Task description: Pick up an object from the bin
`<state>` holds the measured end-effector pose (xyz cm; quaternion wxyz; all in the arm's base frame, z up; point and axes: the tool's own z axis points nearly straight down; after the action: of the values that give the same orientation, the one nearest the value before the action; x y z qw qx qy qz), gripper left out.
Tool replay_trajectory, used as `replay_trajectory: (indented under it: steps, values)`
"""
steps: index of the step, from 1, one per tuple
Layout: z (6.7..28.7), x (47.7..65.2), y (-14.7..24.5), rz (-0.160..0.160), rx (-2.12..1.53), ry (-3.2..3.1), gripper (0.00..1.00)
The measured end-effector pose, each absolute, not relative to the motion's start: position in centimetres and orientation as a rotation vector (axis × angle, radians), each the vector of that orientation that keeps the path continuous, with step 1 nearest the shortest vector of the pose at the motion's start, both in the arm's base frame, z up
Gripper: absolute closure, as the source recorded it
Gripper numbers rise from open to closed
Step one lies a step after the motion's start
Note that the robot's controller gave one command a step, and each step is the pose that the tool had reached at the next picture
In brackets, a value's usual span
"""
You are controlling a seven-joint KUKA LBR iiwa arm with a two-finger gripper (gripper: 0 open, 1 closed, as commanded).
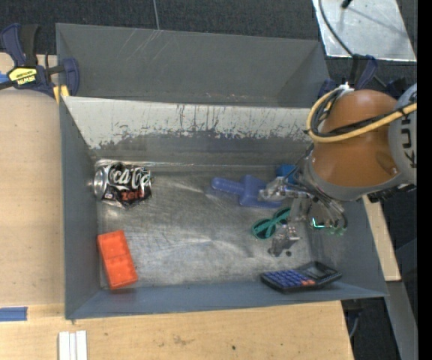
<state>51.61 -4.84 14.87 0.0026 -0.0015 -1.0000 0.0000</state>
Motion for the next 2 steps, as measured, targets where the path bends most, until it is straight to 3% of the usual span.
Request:
replay_trajectory:
  steps: [1, 2]
  values:
    - [15.3, 51.8, -4.8, 0.001, -0.002, -3.144, 0.0]
    - [8.9, 55.3, -10.3, 0.003, 0.045, -3.155, 0.0]
